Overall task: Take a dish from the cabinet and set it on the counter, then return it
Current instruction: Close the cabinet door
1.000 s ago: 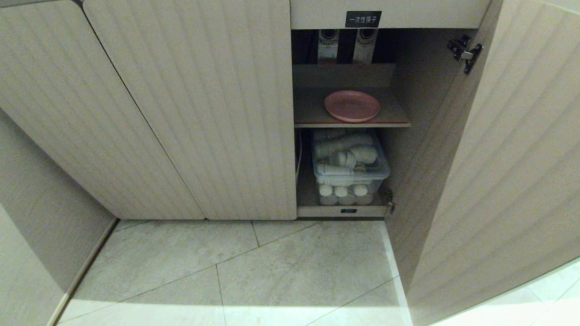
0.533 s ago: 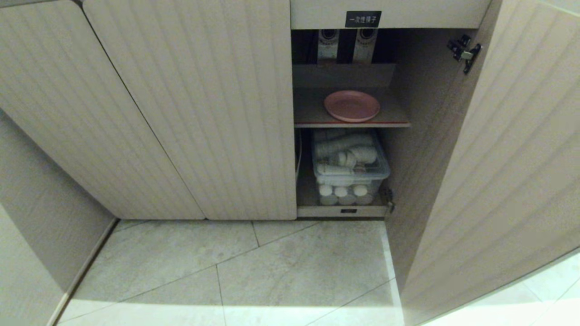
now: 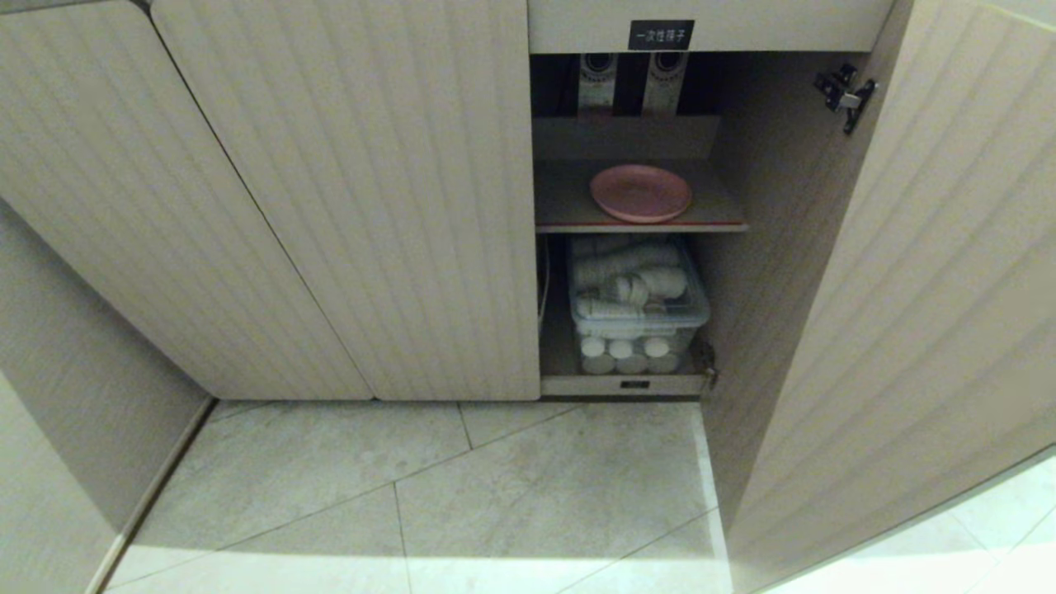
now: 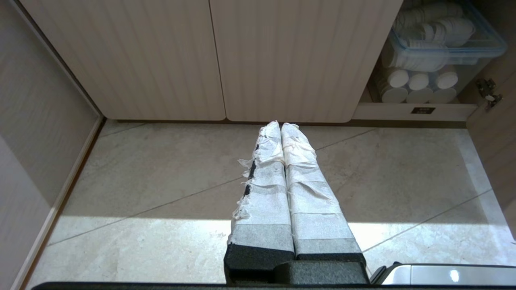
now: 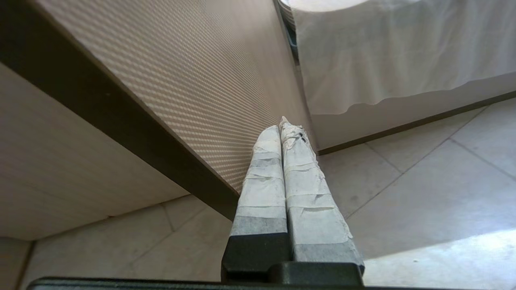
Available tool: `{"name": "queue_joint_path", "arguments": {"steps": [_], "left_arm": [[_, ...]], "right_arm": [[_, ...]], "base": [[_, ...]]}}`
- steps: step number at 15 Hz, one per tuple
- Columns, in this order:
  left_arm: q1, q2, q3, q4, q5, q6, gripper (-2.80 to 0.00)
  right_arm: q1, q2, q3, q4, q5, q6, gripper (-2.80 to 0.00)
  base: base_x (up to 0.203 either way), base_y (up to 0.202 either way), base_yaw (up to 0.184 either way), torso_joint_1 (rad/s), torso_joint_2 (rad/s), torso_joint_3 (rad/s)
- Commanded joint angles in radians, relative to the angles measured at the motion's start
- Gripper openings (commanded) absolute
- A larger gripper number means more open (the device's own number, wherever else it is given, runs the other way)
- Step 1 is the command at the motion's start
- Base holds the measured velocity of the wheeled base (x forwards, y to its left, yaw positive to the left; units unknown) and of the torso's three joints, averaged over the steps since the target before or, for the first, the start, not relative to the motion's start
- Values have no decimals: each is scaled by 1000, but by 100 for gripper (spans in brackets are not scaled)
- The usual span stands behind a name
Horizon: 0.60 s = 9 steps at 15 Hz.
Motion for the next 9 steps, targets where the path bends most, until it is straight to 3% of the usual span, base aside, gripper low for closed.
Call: {"name": "queue_joint_path", "arguments": {"steps": [1,9], "left_arm": [[0,0,0,0,0,-1,-280],[0,0,0,0,0,-1,-280]], "right_arm": [[10,-1,0,-3,-2,35,-280],[82,66,5,-3,-1,108,-280]], "base": [[0,0,0,0,0,0],[0,0,0,0,0,0]]}}
